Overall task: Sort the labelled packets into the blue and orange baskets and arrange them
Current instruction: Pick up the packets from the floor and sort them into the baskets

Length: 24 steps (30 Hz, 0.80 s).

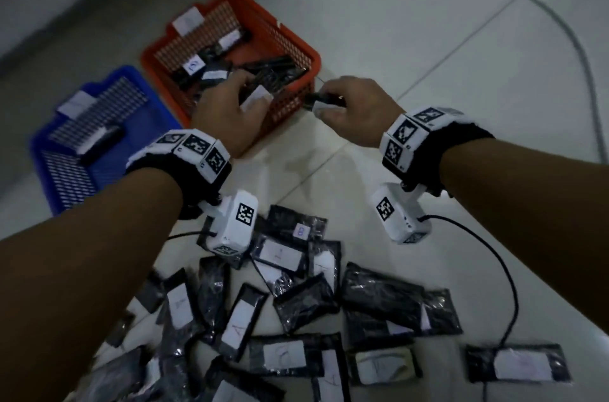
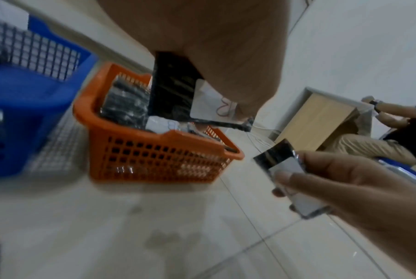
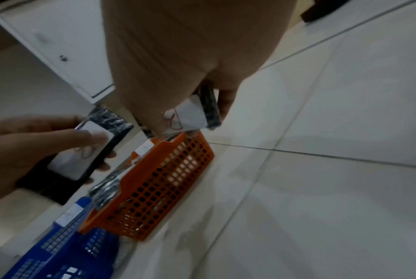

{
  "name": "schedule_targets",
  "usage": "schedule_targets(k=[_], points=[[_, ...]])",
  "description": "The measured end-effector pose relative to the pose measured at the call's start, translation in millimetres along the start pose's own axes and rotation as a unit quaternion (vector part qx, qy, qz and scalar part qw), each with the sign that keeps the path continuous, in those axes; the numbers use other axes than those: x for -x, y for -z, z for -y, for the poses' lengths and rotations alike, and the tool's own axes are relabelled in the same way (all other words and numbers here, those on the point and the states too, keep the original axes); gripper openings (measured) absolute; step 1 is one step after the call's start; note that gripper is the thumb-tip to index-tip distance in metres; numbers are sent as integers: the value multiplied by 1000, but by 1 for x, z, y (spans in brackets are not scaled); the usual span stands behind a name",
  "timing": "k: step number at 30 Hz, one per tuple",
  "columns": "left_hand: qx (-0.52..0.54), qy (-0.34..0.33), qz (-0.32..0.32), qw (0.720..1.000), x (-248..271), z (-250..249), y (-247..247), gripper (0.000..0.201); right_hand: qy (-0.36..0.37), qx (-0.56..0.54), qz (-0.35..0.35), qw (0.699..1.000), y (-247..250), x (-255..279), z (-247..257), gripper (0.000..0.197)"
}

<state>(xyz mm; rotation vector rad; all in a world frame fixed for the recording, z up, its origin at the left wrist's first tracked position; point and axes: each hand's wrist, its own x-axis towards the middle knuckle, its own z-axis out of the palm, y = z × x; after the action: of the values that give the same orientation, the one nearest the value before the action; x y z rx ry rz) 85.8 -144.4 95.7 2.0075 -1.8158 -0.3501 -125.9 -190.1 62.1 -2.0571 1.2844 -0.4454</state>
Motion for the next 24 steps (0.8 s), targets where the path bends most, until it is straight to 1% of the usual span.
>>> schedule_targets(k=[2, 4, 5, 7, 9, 11, 13, 16, 19, 20, 22, 24], points=[[-59, -19, -15, 998, -20, 18, 15, 34, 66, 63, -26, 996, 3, -22, 21, 26], [-103, -26, -19, 994, -37, 31, 20, 32, 96, 98, -42, 990, 7, -39, 40, 26], [-113, -35, -22, 993, -46, 37, 21, 31, 104, 113, -44, 987, 7, -49, 48, 27], [-114, -53, -20, 992, -61, 45, 16, 32, 107, 152, -24, 982, 4, -70, 61, 32], [-117, -64, -16, 991, -70, 53, 10, 37, 116, 190, 0, 975, -7, -86, 68, 40], [-140, -77, -33, 987, -73, 62, 7, 46, 121, 207, 22, 971, -22, -96, 69, 48], [-148, -96, -59, 982, -70, 66, 5, 50, 116, 215, 28, 969, -33, -102, 65, 53], [-149, -112, -99, 977, -57, 60, 1, 47, 92, 220, -14, 971, -41, -99, 56, 57], [-145, -134, -120, 973, -36, 41, -15, 43, 98, 192, -50, 975, -39, -84, 40, 62], [-136, -142, -115, 974, -28, 33, -22, 41, 100, 192, -53, 975, -35, -78, 34, 63], [-118, -151, -87, 978, -10, 16, -38, 38, 84, 193, -55, 976, -24, -60, 23, 62], [-98, -171, -36, 980, 10, -1, -58, 36, 61, 195, -50, 978, -13, -32, 11, 58]])
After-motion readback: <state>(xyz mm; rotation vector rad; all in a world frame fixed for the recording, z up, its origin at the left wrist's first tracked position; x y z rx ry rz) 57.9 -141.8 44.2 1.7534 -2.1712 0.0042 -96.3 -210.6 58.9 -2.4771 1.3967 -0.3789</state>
